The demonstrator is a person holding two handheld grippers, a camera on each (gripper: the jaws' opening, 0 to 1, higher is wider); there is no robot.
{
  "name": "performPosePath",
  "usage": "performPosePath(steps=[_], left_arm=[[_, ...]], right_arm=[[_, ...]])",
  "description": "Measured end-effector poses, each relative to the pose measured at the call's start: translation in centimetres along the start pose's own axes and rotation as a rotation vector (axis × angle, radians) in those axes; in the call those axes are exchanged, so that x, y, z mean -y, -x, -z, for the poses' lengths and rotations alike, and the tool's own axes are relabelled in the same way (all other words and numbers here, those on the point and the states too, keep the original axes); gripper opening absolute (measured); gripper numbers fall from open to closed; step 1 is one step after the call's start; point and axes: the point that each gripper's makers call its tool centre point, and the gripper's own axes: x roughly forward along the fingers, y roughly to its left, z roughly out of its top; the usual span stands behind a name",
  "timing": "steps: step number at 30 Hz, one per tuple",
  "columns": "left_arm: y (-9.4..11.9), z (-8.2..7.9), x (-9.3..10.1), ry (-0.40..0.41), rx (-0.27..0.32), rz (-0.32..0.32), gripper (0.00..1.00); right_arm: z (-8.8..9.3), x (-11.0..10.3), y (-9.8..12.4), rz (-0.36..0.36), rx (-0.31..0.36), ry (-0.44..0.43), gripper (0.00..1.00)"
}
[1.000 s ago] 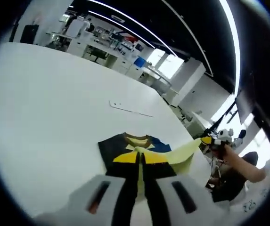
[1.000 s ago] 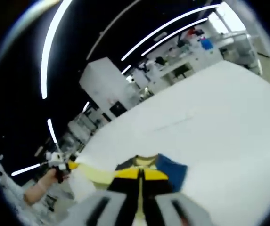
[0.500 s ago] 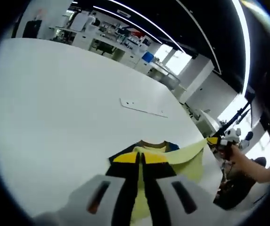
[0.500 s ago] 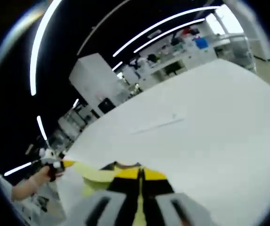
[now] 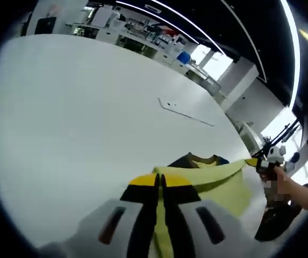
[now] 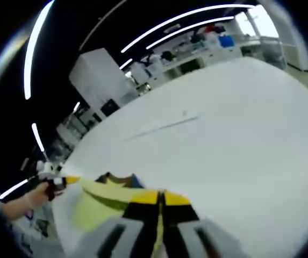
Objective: Fold the garment on the visible template until the final outline fits inside the template.
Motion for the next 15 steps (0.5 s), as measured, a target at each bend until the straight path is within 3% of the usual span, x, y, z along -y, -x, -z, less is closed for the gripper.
performPosePath(steps=[4, 10, 15], left_arm=[[-0.4, 1.07, -0.14, -0.014, -0.017, -0.025, 0.0], [-0.33, 1.11, -0.19, -0.039, -0.007, -0.016, 0.0], [-0.38, 0.85, 0.19, -0.097, 0.013, 0.003, 0.0]], right_arm=[[0.56, 0.36, -0.28, 0.003, -0.009, 0.001, 0.0], [0.83, 0.45, -0.19, 0.007, -0.002, -0.014, 0.0], [0.69, 0.25, -0.25, 0.011, 0.003, 0.043, 0.0]])
